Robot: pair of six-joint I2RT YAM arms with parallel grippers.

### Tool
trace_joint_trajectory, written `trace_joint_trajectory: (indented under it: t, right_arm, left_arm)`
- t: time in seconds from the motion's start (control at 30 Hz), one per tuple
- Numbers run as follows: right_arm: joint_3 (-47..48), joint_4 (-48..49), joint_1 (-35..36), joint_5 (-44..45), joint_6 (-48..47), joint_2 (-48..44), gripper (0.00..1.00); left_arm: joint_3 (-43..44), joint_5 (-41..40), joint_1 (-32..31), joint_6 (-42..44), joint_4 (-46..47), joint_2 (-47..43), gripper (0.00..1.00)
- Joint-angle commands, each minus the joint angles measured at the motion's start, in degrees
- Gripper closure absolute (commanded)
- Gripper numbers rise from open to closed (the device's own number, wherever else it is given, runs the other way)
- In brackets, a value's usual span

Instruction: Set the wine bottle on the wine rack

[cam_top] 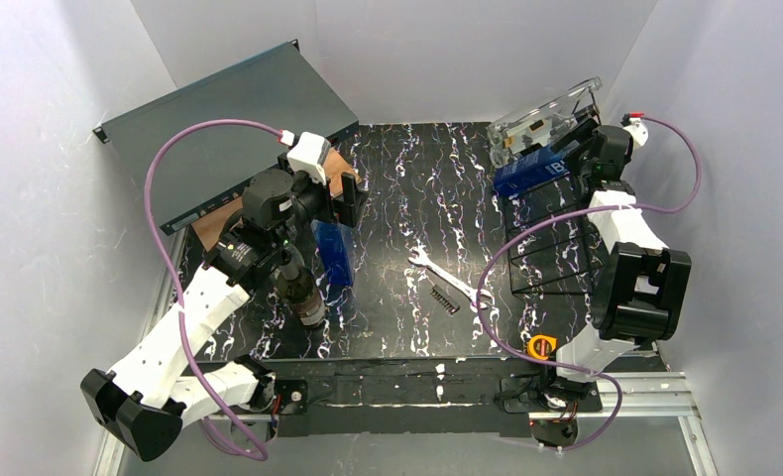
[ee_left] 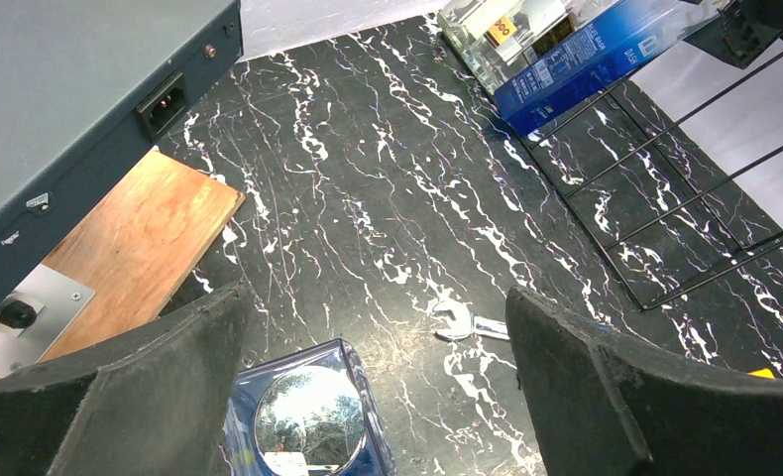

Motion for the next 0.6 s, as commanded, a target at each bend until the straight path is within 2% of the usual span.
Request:
trace_joint_trajectory:
  t: [0.0, 0.27, 0.43, 0.57]
  right_arm:
    - [0.26, -12.26, -1.16, 5.51, 0.20, -1.02, 0.02]
    - [2.33, -15.78, 0.75, 9.94, 1.11, -2.02, 0.02]
    - [5.83, -16.49, 3.21, 10.37, -1.02, 0.59, 0.02]
    - [5.48, -16.11, 5.14, 11.85, -2.77, -1.15, 0.02]
  left_arm:
    - [2.08, 0.56, -0.21, -0.32, 0.19, -0.63, 0.01]
    - [2.17, 0.77, -0.20, -0.42, 0.14, -0.83, 0.01]
    - [2.09, 0.43, -0.20, -0.40, 0.19, -1.14, 0.01]
    - [2.15, 0.12, -0.20, -0.25, 0.02, -1.31, 0.01]
